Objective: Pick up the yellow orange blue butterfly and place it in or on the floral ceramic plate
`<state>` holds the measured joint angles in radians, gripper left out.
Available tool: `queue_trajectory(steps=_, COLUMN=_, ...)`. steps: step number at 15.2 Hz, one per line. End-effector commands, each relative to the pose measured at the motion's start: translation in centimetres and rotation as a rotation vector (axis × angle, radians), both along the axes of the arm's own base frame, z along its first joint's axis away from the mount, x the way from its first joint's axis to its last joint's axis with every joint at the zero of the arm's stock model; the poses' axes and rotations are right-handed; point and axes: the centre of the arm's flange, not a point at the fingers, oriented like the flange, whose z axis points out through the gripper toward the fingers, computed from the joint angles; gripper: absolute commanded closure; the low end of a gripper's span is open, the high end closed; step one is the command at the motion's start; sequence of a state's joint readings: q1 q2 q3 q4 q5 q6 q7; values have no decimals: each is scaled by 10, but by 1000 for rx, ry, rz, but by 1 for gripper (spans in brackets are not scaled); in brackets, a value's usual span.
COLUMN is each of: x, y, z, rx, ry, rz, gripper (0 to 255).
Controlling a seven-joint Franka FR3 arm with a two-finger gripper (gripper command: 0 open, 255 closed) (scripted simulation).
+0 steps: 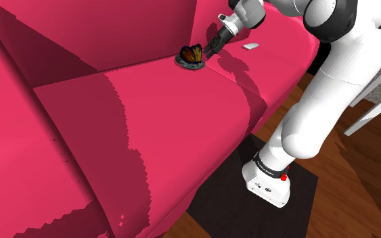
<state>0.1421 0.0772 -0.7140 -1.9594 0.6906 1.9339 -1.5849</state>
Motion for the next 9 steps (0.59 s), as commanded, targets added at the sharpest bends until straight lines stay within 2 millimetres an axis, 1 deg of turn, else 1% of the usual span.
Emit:
queue_trajectory(steps=1, x=-5, y=-10, z=18, rx=0, ry=0, rz=0, gripper=0)
queue_trajectory(steps=2, x=-8, y=-15, z=27, rx=0, ry=0, rz=0, gripper=0)
queue_trajectory(steps=9, x=-8, y=-15, z=27, rx=0, ry=0, rz=0, gripper=0)
